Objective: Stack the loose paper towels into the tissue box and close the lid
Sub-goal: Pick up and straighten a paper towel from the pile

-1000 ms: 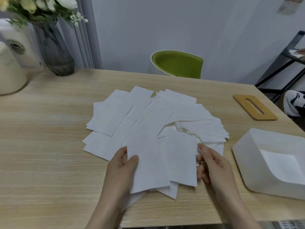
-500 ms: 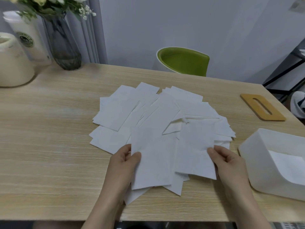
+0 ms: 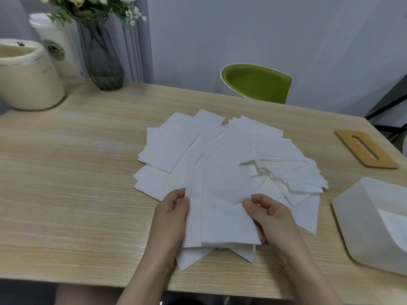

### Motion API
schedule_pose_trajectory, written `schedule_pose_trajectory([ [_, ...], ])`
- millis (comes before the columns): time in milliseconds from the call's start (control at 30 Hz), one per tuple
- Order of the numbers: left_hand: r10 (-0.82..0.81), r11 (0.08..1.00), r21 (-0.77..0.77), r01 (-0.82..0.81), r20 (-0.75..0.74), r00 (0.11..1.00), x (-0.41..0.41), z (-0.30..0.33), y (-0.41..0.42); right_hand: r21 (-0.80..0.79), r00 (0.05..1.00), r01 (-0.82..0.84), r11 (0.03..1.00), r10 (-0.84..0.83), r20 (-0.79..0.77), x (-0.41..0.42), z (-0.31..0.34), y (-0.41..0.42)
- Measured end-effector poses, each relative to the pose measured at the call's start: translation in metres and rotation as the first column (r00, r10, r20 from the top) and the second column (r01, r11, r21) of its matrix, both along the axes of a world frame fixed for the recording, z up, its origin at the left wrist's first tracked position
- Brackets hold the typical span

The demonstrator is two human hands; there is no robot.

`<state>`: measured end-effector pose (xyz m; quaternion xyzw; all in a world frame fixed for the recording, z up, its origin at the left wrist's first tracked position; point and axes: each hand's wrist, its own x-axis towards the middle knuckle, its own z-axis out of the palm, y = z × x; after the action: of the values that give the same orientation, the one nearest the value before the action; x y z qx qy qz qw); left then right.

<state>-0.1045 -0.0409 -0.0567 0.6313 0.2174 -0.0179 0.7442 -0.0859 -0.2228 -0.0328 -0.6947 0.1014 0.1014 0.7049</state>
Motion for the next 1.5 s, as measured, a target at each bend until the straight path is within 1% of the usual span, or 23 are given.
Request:
schedule_pose_trajectory([
  [167,0.000,1.000,-0.021,0.000,-0.003,1.000,0.000,0.001,0.000,-0.032,0.999,-0.044,0.999,0.044,-0.005,0.003,-0.003,0.018],
  [500,0.010,0.998,-0.067,-0.009,0.015,1.000,0.000,0.001,0.002,-0.179,0.997,-0.078,0.981,0.081,0.012,0.006,-0.007,0.026],
  [600,-0.010,0.999,-0.053,0.011,0.026,1.000,0.000,-0.001,0.001,-0.191,0.996,-0.087,0.978,0.093,0.019,0.006,-0.007,0.027],
  [733,-0.035,0.999,0.005,0.035,0.039,0.999,0.000,-0.004,0.001,-0.204,0.995,-0.079,0.976,0.090,0.043,0.006,-0.008,0.026],
  [867,-0.021,0.999,0.038,0.019,0.057,0.998,0.000,-0.004,0.002,-0.213,0.994,-0.085,0.973,0.098,0.055,0.006,-0.012,0.022],
  [933,0.003,0.999,0.050,-0.007,0.065,0.998,0.000,-0.005,0.002,-0.244,0.993,-0.082,0.966,0.100,0.060,0.008,-0.012,0.018],
  [1000,0.035,0.997,0.065,-0.039,0.070,0.997,0.000,-0.005,0.003,-0.313,0.993,-0.044,0.949,0.077,0.092,0.012,-0.013,0.012],
  [1033,0.042,0.996,0.070,-0.047,0.070,0.997,0.001,-0.006,0.003,-0.369,0.992,0.010,0.929,0.037,0.122,0.014,-0.013,0.008],
  [1067,0.044,0.996,0.071,-0.049,0.069,0.997,0.001,-0.006,0.003,-0.453,0.986,0.091,0.887,-0.016,0.166,0.017,-0.014,0.003],
  [1100,0.043,0.997,0.068,-0.048,0.067,0.997,0.000,-0.005,0.003,-0.556,0.972,0.178,0.812,-0.059,0.226,0.021,-0.014,-0.001],
  [1167,0.036,0.998,0.058,-0.039,0.063,0.997,0.000,-0.005,0.003,-0.712,0.935,0.310,0.630,-0.065,0.349,0.029,-0.013,-0.010],
  [1200,0.028,0.998,0.054,-0.031,0.061,0.998,0.000,-0.005,0.003,-0.747,0.918,0.351,0.565,-0.052,0.392,0.034,-0.013,-0.014],
  [1233,0.022,0.998,0.050,-0.025,0.061,0.998,-0.001,-0.005,0.002,-0.764,0.906,0.380,0.522,-0.044,0.421,0.041,-0.013,-0.017],
  [1333,0.017,0.999,0.038,-0.019,0.057,0.998,-0.001,-0.005,0.002,-0.797,0.899,0.399,0.454,-0.022,0.438,0.063,-0.015,-0.024],
  [1500,0.021,0.999,0.035,-0.024,0.058,0.998,0.000,0.000,0.002,-0.846,0.905,0.373,0.381,0.049,0.422,0.077,-0.020,-0.027],
])
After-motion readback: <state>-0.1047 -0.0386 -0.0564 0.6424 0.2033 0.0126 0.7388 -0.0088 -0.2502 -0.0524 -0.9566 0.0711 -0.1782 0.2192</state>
